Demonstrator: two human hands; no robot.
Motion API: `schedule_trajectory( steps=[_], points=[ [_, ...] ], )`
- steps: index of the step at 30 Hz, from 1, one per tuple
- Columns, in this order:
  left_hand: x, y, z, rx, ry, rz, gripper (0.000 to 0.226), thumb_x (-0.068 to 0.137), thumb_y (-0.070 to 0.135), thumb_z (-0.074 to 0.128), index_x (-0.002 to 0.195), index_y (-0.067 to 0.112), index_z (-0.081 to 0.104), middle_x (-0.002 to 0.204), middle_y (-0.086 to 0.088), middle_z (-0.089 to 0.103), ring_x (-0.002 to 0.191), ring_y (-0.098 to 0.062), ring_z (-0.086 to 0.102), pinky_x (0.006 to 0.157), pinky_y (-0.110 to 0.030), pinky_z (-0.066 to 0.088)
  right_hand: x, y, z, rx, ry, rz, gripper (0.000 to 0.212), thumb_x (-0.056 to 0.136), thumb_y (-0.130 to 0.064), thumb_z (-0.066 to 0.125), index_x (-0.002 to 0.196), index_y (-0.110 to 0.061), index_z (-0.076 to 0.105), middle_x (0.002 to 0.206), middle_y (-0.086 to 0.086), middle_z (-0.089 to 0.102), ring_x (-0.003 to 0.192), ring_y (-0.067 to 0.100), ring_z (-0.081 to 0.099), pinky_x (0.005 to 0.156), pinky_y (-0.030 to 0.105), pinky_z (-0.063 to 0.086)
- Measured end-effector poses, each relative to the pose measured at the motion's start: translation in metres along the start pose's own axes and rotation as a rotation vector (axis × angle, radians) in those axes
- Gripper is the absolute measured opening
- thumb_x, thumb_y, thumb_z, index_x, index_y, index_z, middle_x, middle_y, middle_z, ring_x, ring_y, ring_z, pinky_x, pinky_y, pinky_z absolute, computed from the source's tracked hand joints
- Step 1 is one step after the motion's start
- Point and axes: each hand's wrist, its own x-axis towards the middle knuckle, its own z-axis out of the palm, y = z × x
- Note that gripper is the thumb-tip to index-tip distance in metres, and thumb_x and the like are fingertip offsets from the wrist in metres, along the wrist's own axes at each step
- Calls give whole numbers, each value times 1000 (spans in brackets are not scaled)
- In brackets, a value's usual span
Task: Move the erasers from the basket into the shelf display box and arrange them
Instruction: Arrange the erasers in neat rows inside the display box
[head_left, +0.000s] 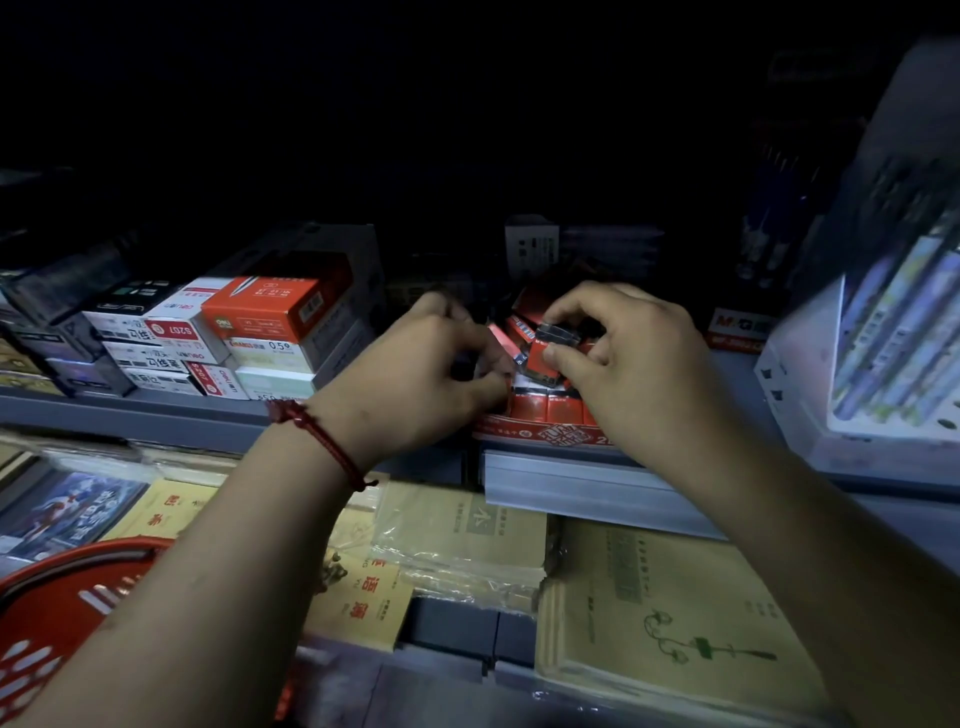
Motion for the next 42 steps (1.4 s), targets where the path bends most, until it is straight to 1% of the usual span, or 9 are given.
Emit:
schedule_trajectory(
  steps=[2,5,9,15,20,26,34,37,42],
  points=[
    [-1,0,0,58,-17,6,21,86,42,62,99,31,75,106,6,50,99,-6,53,94,-24,45,0,0,0,-1,-5,4,16,88,-24,73,102,-28,67,90,-17,53,66,2,58,59,24,49],
    [-4,1,-5,55,-85,10,29,89,50,55,105,35,74,104,10,50,98,-1,52,98,-31,46,-1,1,0,-2,0,4,16,88,-24,73,101,-28,67,83,-21,52,64,-1,55,56,19,41],
    [-8,7,-10,31,-118,-25,50,70,68,40,105,44,65,103,16,49,96,-2,56,93,-37,49,-1,1,-1,-7,-7,-3,16,87,-23,73,102,-27,67,80,-21,49,63,1,55,58,20,41],
    [-3,4,-11,11,-75,-30,26,82,48,71,106,39,64,108,13,53,91,-2,55,86,-31,48,0,1,0,-12,-3,-10,16,88,-23,73,102,-28,67,86,-18,51,64,1,55,57,19,39],
    [2,4,-4,35,21,-46,46,76,60,62,118,45,53,107,13,54,100,-9,58,89,-40,53,-1,1,-1,-18,7,-14,16,87,-23,74,101,-28,67,81,-23,49,62,-3,53,56,15,36],
    [13,12,8,228,189,-67,28,90,43,59,118,43,62,116,0,59,109,-25,60,84,-41,54,-1,1,0,-12,-1,-10,17,87,-22,73,102,-28,67,83,-22,50,60,-5,52,54,12,36],
    [12,10,0,390,209,29,26,89,53,59,111,41,61,115,6,57,107,-23,58,76,-38,52,-2,0,-2,1,-9,-1,18,88,-21,73,104,-27,67,79,-23,49,61,-4,54,55,13,38],
    [9,6,-6,205,270,55,19,92,48,62,103,34,64,102,11,62,94,-14,63,73,-37,56,-2,1,-2,-2,-14,-2,19,88,-21,73,105,-27,67,79,-23,48,62,-4,53,56,14,38],
    [6,5,-6,-477,285,-117,19,91,26,71,107,15,71,84,4,73,67,-1,67,60,-17,53,-2,2,-1,10,-9,-6,18,87,-21,73,104,-26,67,80,-23,49,62,-1,55,59,23,46]
  ],
)
